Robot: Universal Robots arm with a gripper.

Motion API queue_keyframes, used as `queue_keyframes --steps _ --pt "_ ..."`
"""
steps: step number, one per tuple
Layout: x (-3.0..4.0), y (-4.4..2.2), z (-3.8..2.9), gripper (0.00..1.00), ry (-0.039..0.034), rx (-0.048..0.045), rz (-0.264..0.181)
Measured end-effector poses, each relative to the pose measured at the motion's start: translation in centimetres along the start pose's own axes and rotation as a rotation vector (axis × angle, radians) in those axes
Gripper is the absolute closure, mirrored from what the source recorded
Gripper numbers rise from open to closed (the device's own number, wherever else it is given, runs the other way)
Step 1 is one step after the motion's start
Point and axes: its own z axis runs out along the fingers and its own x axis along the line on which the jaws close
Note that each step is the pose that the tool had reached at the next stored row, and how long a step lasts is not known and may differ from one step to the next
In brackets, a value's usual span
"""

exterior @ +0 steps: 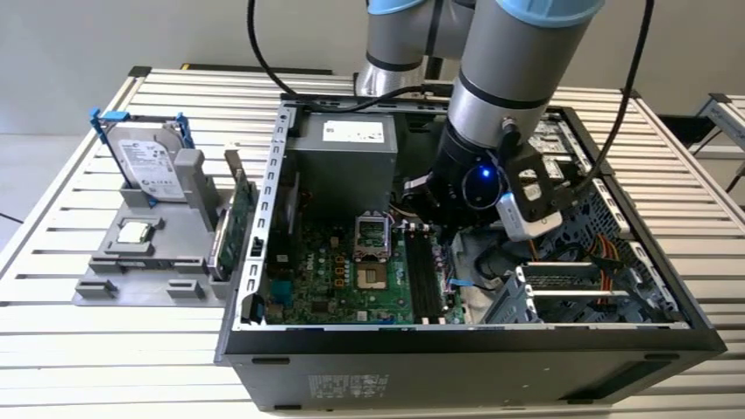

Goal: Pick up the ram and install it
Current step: 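Insert the ram into the slot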

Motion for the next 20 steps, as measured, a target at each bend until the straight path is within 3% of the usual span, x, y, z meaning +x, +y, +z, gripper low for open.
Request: queue_keyframes --steps 8,20 --pt "0.37 0.49 1.48 1.00 -0.0013 -0.0003 -0.004" --pt "0.14 0.07 2.99 1.00 -0.0002 -0.0071 -0.014"
